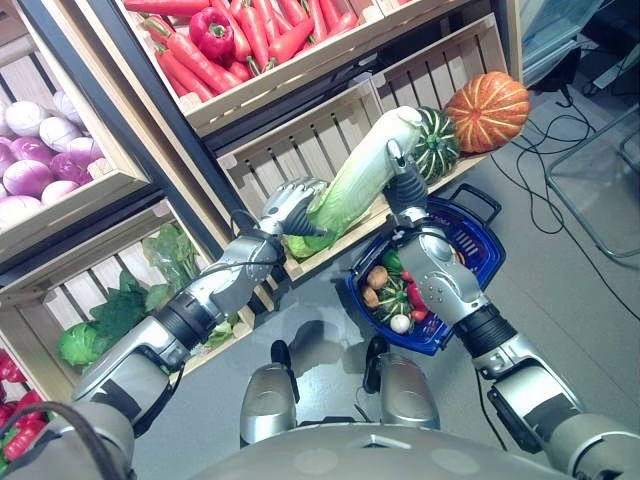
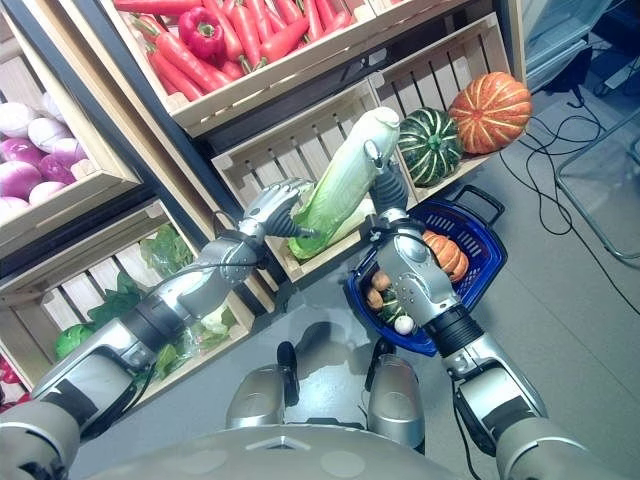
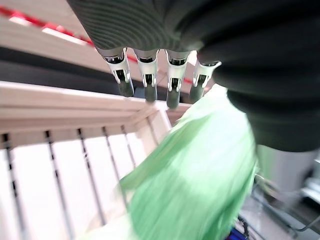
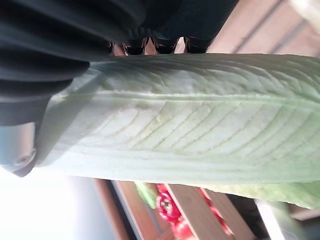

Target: Pick up fruits and vegetables into the basket

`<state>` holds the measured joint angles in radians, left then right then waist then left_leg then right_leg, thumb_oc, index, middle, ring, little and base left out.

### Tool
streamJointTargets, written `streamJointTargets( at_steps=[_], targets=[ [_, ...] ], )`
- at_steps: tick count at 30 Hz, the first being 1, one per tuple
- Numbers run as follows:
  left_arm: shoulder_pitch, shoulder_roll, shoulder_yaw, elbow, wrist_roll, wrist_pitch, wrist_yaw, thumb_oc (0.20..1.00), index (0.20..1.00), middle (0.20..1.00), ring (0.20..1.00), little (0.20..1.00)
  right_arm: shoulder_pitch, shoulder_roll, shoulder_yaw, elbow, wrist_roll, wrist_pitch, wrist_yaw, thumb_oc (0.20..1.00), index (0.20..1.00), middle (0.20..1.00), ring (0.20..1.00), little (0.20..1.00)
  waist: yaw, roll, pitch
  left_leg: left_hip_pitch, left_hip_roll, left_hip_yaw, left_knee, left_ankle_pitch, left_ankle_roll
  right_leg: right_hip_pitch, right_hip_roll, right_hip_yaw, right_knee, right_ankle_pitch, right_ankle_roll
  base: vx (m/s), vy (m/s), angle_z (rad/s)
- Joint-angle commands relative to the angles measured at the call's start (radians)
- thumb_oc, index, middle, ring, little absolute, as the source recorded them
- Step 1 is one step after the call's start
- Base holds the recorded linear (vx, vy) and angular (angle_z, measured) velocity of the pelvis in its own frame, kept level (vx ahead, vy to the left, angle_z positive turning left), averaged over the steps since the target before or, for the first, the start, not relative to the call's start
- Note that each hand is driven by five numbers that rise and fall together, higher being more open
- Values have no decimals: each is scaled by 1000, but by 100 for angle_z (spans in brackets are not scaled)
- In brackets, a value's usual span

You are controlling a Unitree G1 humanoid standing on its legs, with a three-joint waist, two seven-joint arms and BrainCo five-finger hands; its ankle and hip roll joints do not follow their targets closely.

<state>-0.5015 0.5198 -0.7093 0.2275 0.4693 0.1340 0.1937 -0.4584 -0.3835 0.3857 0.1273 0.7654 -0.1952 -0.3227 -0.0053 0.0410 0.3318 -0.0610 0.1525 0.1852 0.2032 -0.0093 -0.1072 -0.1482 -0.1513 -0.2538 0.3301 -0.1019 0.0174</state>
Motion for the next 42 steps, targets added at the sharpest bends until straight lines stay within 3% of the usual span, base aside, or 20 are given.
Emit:
streamJointTargets(
  at_steps=[1,12,17,23,30,36,38,42],
  targets=[
    [-19,51,34,-17,-33,7,102,1000,1000,1000,1000,1000,-100,-29,-139,-162,-118,-133,-13,200,200,200,200,200,-16,-71,66,-18,-25,28,85,-128,57,72,-54,38,-93,27,112,-98,-42,-1],
    [18,12,173,284,-179,-60,340,1000,1000,1000,1000,1000,48,-181,-309,-237,-329,-186,-116,200,200,200,200,200,-98,-73,155,-121,-3,59,160,-116,52,-73,-30,83,8,17,86,-84,-16,-9],
    [2,4,212,353,-199,-92,418,1000,1000,1000,1000,1000,83,-222,-331,-212,-390,-159,-176,200,200,200,200,200,-130,-68,186,-179,2,67,182,-102,47,-151,-19,99,57,8,73,-72,3,-11],
    [-72,9,222,394,-232,-127,488,1000,1000,1000,1000,1000,80,-211,-292,-106,-331,-150,-145,200,200,200,200,200,-157,-50,188,-267,-7,71,202,-85,39,-268,-15,121,123,-9,58,-51,27,-12],
    [-248,-12,208,416,-266,-149,553,1000,1000,1000,1000,1000,-43,-164,-185,181,-248,-139,-148,200,200,200,200,200,-154,2,188,-385,-29,72,228,-68,32,-414,-27,138,198,-27,46,-31,34,-7],
    [-353,-30,191,402,-305,-154,581,1000,1000,1000,1000,1000,-184,-177,-157,389,-70,-102,-12,200,200,200,200,200,-144,77,188,-459,-55,76,228,-50,21,-523,-32,161,256,-50,35,4,79,4],
    [-376,-30,186,402,-319,-158,585,1000,1000,1000,1000,1000,-206,-178,-149,442,-20,-93,31,200,200,200,200,200,-143,92,188,-461,-61,68,245,-77,8,-532,-37,174,286,-87,41,91,49,0],
    [-437,-22,175,396,-356,-148,582,1000,1000,1000,1000,1000,-267,-179,-146,561,34,-72,74,200,200,200,200,200,-137,115,188,-508,-69,70,259,-77,8,-592,-41,184,315,-92,39,21,9,5]
  ],
)
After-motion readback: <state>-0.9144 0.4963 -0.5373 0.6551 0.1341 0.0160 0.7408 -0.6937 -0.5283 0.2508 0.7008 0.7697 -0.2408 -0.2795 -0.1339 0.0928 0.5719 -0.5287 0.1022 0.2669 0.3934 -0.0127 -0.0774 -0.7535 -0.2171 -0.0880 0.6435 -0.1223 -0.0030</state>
